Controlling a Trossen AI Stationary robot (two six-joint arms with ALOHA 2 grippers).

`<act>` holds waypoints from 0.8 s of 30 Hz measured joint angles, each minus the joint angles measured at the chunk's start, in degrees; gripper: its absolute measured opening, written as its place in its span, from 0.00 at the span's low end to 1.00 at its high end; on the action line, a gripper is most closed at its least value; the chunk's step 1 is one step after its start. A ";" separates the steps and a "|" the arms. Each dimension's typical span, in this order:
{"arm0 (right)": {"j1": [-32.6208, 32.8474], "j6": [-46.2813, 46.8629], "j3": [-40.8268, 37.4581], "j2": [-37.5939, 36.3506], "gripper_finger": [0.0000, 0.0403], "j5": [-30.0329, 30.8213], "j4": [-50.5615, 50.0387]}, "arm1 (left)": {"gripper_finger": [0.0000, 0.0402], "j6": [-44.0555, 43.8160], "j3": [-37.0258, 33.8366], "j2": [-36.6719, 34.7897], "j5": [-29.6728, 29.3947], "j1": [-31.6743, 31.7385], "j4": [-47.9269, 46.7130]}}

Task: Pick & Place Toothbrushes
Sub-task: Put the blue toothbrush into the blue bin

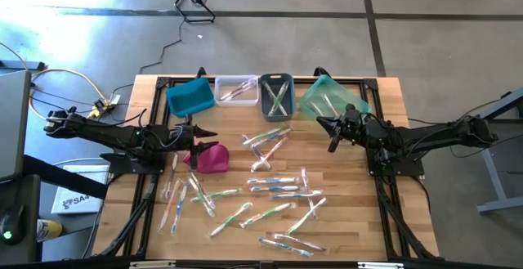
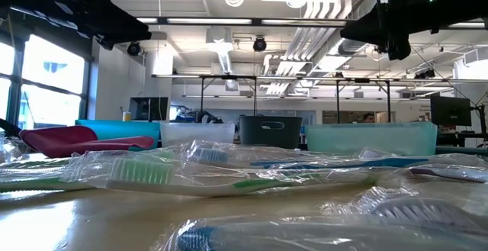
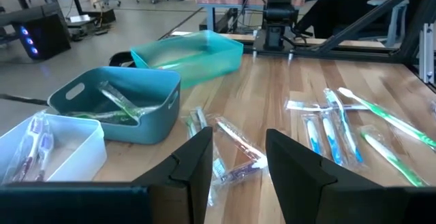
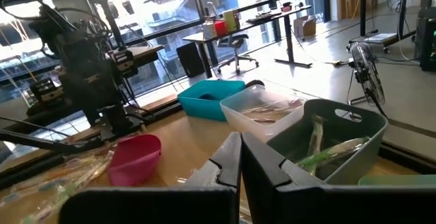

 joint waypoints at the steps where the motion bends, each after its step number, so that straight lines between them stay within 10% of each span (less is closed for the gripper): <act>1: 0.00 -0.74 0.41 0.02 0.01 0.00 -0.28 | 0.33 -0.01 0.00 0.00 -0.02 0.00 0.00; 13: 0.00 -12.66 12.33 2.27 0.01 -0.19 -7.39 | 0.33 0.00 0.00 0.00 -0.13 0.00 0.02; 24: 0.00 -17.28 26.00 18.71 0.01 -2.14 -21.93 | 0.33 -0.01 0.02 0.02 -0.13 0.00 0.02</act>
